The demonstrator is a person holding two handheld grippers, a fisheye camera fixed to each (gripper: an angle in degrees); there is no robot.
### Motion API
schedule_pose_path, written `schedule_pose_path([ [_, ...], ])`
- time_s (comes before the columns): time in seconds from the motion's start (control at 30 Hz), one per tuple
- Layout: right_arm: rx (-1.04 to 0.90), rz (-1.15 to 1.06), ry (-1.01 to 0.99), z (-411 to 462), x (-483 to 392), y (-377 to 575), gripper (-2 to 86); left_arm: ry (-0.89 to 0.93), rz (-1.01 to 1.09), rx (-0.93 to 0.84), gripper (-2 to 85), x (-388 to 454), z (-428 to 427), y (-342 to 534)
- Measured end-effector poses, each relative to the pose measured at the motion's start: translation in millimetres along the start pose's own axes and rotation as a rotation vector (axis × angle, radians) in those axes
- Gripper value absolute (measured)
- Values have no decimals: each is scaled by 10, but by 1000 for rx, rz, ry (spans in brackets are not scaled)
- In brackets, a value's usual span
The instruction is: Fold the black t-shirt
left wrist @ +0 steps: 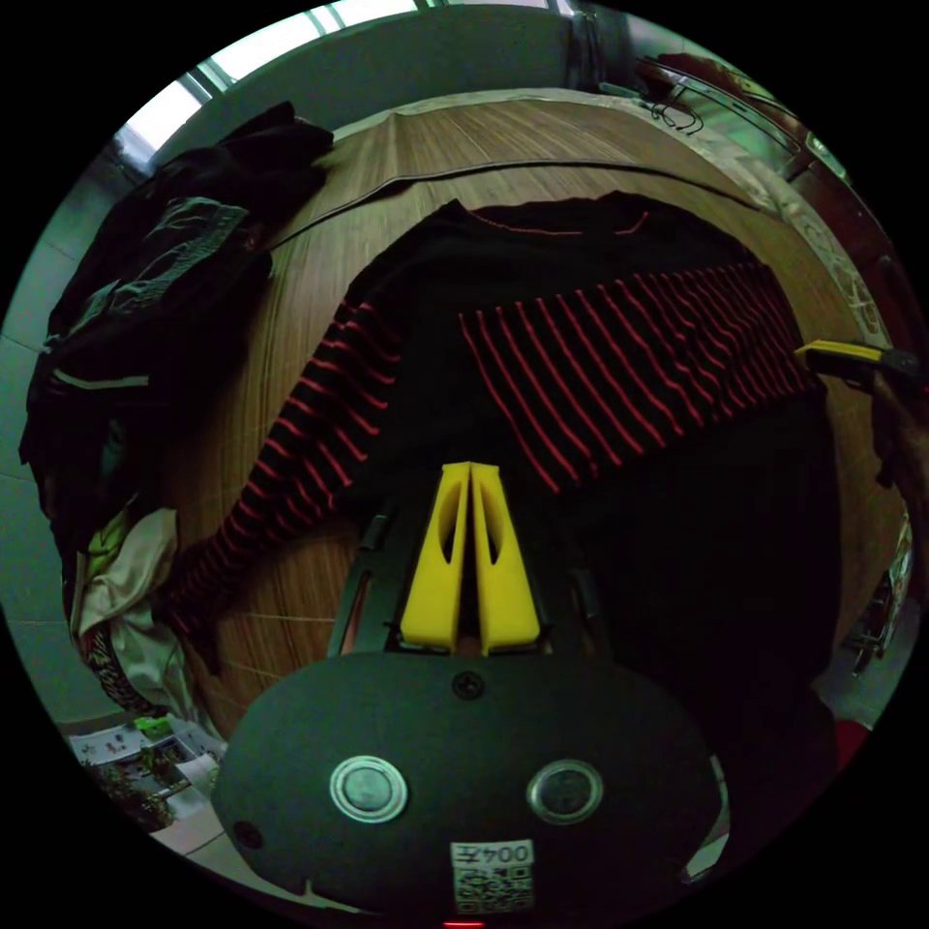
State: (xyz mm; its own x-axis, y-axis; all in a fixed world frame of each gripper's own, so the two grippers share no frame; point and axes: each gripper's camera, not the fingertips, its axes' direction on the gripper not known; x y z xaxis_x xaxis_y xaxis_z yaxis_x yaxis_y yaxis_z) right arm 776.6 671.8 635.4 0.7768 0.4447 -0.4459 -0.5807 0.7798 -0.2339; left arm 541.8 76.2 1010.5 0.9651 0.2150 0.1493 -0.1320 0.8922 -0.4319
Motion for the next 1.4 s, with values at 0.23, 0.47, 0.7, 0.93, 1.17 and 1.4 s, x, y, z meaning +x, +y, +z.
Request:
schedule_pose_path([
  [0.23,-16,-11,16,-66,-110,38,53,-47,20,0,1,53,30,96],
  [0.47,39,-58,-4,-477,-473,146,51,-72,15,-44,2,33,75,154],
  [0.7,-37,-129,-108,-350,-1078,394,49,-18,-2,-64,2,-162,115,250],
  [0.93,-97,-144,-93,-250,-1302,540,39,28,-9,-74,3,-378,143,397],
  [1.17,-104,-117,-93,-326,-1516,586,70,24,-14,-78,3,-544,158,559],
  [1.4,-100,-129,-101,-452,-1756,706,67,30,-17,-77,3,-785,173,758],
])
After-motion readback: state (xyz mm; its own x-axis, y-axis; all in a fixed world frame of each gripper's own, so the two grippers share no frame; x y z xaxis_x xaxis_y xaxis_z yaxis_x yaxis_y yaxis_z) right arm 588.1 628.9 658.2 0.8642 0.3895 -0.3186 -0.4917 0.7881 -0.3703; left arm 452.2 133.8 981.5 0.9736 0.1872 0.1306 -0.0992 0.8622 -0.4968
